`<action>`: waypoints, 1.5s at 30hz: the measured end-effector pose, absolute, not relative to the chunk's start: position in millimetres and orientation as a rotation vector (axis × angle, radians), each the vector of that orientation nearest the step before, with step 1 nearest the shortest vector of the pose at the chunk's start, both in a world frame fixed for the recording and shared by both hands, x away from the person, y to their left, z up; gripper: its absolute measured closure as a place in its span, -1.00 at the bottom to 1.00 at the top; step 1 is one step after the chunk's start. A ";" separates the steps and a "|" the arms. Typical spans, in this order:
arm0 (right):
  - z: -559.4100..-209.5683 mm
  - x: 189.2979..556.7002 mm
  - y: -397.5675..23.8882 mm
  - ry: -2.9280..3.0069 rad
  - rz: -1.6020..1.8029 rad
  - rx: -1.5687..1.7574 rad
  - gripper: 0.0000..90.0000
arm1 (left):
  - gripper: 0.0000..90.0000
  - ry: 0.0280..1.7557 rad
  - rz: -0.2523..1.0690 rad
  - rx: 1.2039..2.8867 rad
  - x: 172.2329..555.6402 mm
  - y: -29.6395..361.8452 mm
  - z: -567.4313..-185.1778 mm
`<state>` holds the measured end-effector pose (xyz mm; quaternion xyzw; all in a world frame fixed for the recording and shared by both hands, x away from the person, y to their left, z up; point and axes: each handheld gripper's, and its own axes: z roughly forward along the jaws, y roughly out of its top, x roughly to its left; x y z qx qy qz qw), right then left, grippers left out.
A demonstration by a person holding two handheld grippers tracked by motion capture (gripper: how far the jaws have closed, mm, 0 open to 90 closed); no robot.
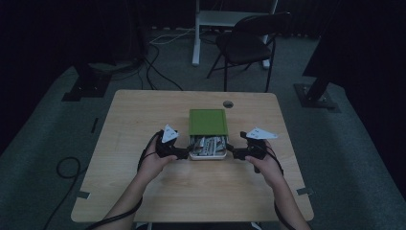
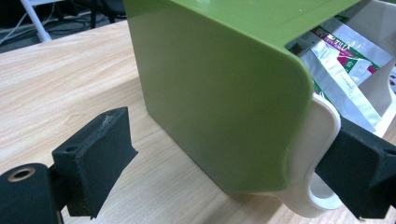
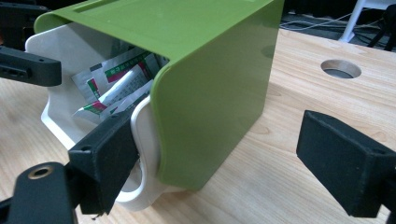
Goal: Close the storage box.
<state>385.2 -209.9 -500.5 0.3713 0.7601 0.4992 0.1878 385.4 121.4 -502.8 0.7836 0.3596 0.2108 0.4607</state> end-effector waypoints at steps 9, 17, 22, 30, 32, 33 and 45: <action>-502.1 388.4 -207.9 2.106 1.403 1.086 -0.71 | -0.79 0.889 0.538 1.936 390.6 118.6 -503.5; -502.1 390.1 -206.4 2.087 1.393 1.108 -0.72 | -0.79 0.907 0.555 1.921 393.2 118.3 -504.9; -502.1 390.9 -205.7 2.079 1.388 1.118 -0.72 | -0.79 0.917 0.565 1.926 394.8 117.0 -503.7; -502.0 391.6 -204.2 2.073 1.378 1.121 -0.73 | -0.79 0.932 0.544 1.921 397.4 116.6 -504.4; -502.4 390.7 -203.8 2.070 1.377 1.125 -0.71 | -0.79 0.916 0.533 1.900 396.6 115.9 -503.2; -502.5 390.0 -203.4 2.072 1.375 1.136 -0.71 | -0.79 0.910 0.514 1.883 395.6 115.1 -502.1; -502.3 382.0 -204.2 2.050 1.425 1.150 -0.71 | -0.79 0.902 0.518 1.867 382.9 111.3 -498.1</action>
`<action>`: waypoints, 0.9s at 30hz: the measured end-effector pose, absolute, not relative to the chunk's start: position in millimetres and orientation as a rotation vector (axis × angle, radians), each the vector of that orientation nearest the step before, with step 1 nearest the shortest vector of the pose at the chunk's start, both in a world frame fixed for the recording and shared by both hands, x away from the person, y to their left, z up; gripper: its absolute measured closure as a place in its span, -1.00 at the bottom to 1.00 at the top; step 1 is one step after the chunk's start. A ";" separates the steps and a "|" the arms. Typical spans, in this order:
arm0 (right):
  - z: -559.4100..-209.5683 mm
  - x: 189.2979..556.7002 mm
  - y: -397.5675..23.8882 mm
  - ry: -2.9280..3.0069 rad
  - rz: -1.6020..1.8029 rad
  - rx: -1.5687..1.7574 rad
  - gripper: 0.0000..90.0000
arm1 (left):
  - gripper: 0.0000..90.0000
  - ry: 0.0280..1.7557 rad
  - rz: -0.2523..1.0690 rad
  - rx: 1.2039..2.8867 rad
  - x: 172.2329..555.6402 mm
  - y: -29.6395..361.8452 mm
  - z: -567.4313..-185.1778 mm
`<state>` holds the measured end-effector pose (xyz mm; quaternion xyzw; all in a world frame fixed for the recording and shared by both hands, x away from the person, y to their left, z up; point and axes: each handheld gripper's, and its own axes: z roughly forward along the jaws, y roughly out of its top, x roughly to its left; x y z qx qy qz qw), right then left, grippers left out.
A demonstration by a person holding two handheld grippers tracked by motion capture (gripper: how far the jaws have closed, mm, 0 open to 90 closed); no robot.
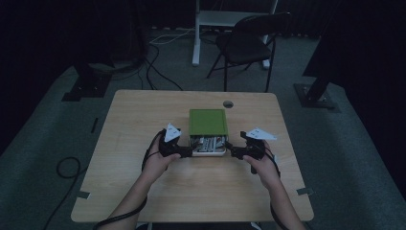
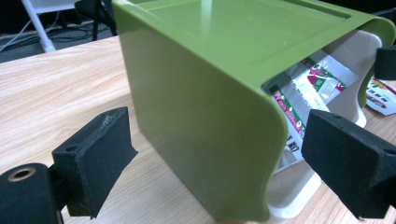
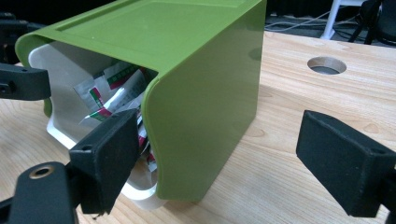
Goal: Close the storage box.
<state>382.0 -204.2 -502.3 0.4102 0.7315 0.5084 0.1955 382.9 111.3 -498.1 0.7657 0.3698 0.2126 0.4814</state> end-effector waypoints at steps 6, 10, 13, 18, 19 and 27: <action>-506.9 378.5 -210.4 2.065 1.414 1.151 -0.71 | -0.79 0.928 0.509 1.877 379.9 118.3 -503.9; -508.1 375.9 -212.8 2.056 1.429 1.158 -0.71 | -0.79 0.939 0.495 1.872 378.1 121.1 -505.2; -508.7 373.4 -212.8 2.059 1.434 1.152 -0.71 | -0.79 0.942 0.486 1.870 375.8 122.6 -505.9; -509.9 370.3 -213.2 2.063 1.432 1.153 -0.71 | -0.79 0.953 0.479 1.877 372.3 127.1 -508.5; -509.9 370.3 -213.2 2.063 1.432 1.153 -0.71 | -0.79 0.953 0.479 1.877 372.3 127.1 -508.5; -510.0 365.6 -214.3 2.072 1.418 1.139 -0.71 | -0.79 0.976 0.485 1.891 368.2 136.2 -513.4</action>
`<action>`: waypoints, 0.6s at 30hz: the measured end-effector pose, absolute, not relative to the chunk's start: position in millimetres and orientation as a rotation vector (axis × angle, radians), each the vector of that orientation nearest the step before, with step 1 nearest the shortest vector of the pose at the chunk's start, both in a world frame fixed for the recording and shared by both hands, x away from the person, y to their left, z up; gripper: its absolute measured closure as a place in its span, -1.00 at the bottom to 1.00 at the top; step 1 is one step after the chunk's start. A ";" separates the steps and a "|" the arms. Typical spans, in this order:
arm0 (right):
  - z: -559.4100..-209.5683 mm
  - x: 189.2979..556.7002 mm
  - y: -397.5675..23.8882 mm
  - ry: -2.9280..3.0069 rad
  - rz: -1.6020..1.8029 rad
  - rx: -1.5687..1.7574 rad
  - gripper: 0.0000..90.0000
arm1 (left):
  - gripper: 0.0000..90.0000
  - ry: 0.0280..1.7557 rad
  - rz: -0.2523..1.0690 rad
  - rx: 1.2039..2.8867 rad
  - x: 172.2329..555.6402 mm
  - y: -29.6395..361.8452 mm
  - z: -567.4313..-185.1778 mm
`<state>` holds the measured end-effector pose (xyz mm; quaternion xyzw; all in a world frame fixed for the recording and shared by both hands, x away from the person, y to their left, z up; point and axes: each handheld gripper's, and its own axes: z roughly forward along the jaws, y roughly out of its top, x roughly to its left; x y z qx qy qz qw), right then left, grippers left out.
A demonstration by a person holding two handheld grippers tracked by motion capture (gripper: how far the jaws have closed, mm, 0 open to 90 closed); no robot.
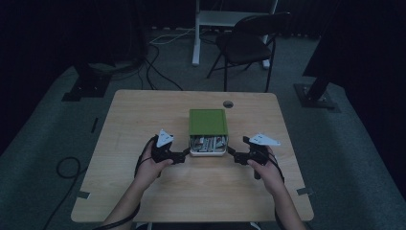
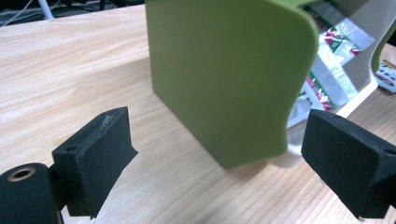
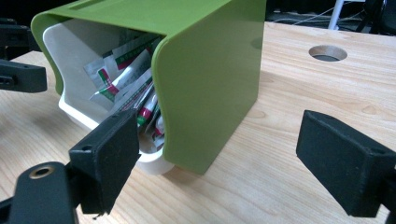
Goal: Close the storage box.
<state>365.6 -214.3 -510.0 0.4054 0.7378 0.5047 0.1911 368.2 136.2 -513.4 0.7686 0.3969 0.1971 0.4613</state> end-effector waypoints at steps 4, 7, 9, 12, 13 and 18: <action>-511.9 363.7 -215.6 2.081 1.407 1.136 -0.71 | -0.79 0.991 0.481 1.895 366.6 140.2 -516.3; -514.3 360.3 -217.8 2.092 1.411 1.149 -0.71 | -0.79 1.008 0.462 1.882 364.2 144.2 -518.2; -515.4 358.1 -219.0 2.097 1.402 1.141 -0.71 | -0.79 1.014 0.464 1.885 362.7 146.3 -519.1; -516.9 354.7 -221.1 2.101 1.395 1.139 -0.71 | -0.79 1.026 0.469 1.901 359.6 149.4 -520.8; -517.5 353.5 -222.2 2.102 1.392 1.141 -0.71 | -0.79 1.032 0.469 1.900 358.6 150.6 -521.4; -520.8 347.8 -226.3 2.105 1.382 1.145 -0.71 | -0.79 1.077 0.461 1.889 354.0 158.8 -524.4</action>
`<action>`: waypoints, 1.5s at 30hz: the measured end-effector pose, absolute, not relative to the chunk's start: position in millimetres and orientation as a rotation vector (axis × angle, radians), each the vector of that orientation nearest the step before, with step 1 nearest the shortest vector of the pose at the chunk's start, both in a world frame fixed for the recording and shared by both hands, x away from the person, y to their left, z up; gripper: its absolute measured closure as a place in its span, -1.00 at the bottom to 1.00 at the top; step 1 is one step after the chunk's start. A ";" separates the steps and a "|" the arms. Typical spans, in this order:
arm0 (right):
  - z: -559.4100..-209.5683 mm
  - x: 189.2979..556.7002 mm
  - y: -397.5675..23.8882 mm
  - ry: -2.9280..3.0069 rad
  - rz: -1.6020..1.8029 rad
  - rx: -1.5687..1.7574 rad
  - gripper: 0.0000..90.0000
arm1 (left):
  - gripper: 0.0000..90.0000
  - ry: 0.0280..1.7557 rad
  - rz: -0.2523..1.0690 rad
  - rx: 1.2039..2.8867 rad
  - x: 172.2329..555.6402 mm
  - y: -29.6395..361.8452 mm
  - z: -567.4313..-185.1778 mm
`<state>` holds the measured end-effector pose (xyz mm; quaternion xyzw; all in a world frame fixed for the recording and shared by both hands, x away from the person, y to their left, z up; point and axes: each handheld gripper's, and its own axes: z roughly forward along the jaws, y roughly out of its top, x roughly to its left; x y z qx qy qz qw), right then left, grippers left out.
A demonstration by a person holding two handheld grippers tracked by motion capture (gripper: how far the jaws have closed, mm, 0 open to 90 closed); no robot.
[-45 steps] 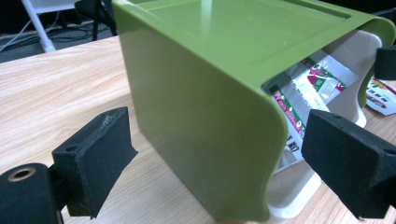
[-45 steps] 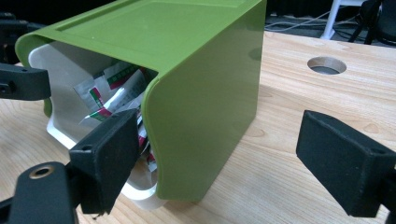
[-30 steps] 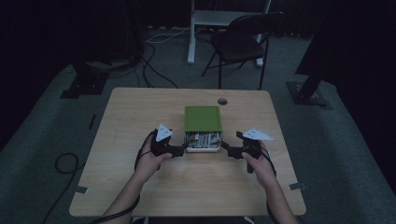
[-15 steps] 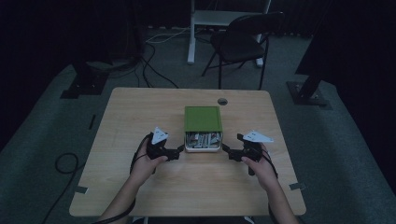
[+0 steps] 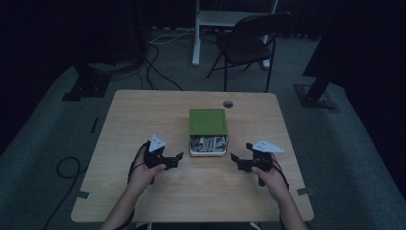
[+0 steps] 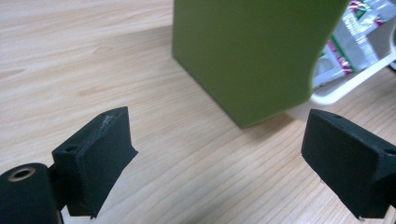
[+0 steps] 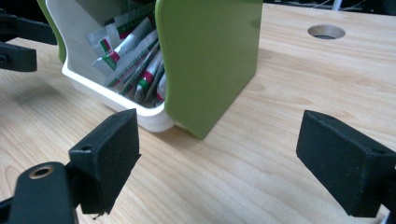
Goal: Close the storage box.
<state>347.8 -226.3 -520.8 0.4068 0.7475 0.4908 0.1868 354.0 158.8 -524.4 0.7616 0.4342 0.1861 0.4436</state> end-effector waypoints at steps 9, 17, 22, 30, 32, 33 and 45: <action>-531.0 335.1 -234.3 2.130 1.353 1.156 -0.71 | -0.79 1.129 0.490 1.882 346.3 174.8 -527.5; -539.4 327.9 -241.6 2.146 1.336 1.172 -0.71 | -0.79 1.178 0.508 1.877 340.1 193.3 -530.9; -543.7 324.2 -243.5 2.160 1.322 1.174 -0.71 | -0.79 1.203 0.519 1.863 337.9 202.4 -532.9; -546.5 318.6 -251.3 2.164 1.302 1.186 -0.71 | -0.79 1.255 0.601 1.849 329.2 222.2 -531.9; -547.1 317.4 -252.5 2.166 1.299 1.185 -0.71 | -0.79 1.277 0.628 1.845 326.7 226.7 -532.8; -547.4 317.0 -253.1 2.168 1.300 1.186 -0.71 | -0.79 1.293 0.630 1.842 325.6 229.1 -533.5; -551.5 312.9 -259.0 2.177 1.290 1.182 -0.71 | -0.79 1.413 0.675 1.803 313.4 260.7 -532.2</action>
